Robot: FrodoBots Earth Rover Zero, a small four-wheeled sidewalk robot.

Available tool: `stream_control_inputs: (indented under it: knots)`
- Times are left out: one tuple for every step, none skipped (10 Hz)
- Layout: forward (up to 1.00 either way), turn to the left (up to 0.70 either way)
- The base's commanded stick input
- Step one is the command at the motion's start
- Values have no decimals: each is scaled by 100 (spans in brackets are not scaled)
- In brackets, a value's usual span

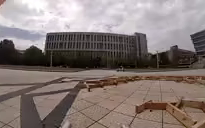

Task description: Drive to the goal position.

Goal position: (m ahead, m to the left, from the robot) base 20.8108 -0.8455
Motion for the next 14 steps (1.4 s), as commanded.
stream_control_inputs:
  knots:
    - [6,1]
    - [6,0]
    - [6,0]
    - [6,1]
    - [6,0]
    - [6,1]
    - [6,0]
    - [6,0]
    - [6,1]
    - [6,0]
    - [6,0]
    - [6,0]
    - [6,1]
    - [6,0]
